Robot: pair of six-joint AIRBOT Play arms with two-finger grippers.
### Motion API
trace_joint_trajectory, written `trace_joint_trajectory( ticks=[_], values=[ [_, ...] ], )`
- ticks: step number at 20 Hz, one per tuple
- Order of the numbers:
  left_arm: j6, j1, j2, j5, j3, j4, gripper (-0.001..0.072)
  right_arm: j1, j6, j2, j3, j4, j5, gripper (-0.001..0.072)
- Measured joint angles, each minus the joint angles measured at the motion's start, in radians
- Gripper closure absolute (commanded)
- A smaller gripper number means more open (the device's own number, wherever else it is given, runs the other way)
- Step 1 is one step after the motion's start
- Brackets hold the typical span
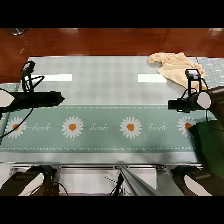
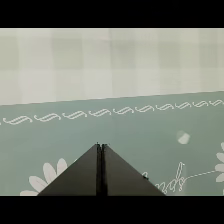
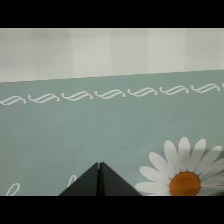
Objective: Fold the shirts.
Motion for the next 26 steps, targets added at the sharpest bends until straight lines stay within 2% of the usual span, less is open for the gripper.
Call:
trace_joint_trajectory(
  ticks=[9,13,16,17,19,20,21,22,23,24,26],
  values=[
    [0.0,0.0,0.0,0.002,0.0,0.0,0.0682,0.0,0.0,0.0,0.0,0.0,-0.127,0.0688],
    [0.0,0.0,0.0,0.002,0.0,0.0,0.0681,0.0,0.003,0.0,0.0,-0.06,-0.246,0.0688],
    [0.0,0.0,0.0,0.002,0.0,0.0,0.0681,0.0,0.005,0.0,0.0,-0.105,-0.395,0.0685],
    [0.0,0.0,0.0,0.005,0.0,0.0,0.0681,-0.003,0.005,0.0,0.0,-0.127,-0.454,0.0654],
    [0.0,0.0,0.0,0.023,0.0,0.0,0.068,-0.015,0.004,0.0,0.0,-0.162,-0.6,0.0309],
    [0.0,0.0,0.0,0.032,0.0,0.0,0.0643,-0.025,0.005,0.0,0.0,-0.172,-0.677,0.0255],
    [0.0,0.0,0.0,0.037,0.0,0.0,0.0518,-0.039,0.009,-0.004,0.0,-0.179,-0.758,0.0183],
    [0.0,0.0,0.0,0.04,0.0,0.0,0.0318,-0.055,0.015,-0.012,0.0,-0.186,-0.827,0.0109],
    [0.0,0.0,0.0,0.047,0.0,0.0,0.0074,-0.076,0.021,-0.026,0.002,-0.188,-0.889,0.0077],
    [-0.002,0.0,0.0,0.051,0.0,0.0,0.0003,-0.103,0.024,-0.051,0.01,-0.188,-0.946,0.007],
    [-0.003,0.0,0.0,0.056,0.0,0.0,0.0003,-0.164,0.029,-0.129,0.043,-0.186,-1.011,0.007]
  ],
)
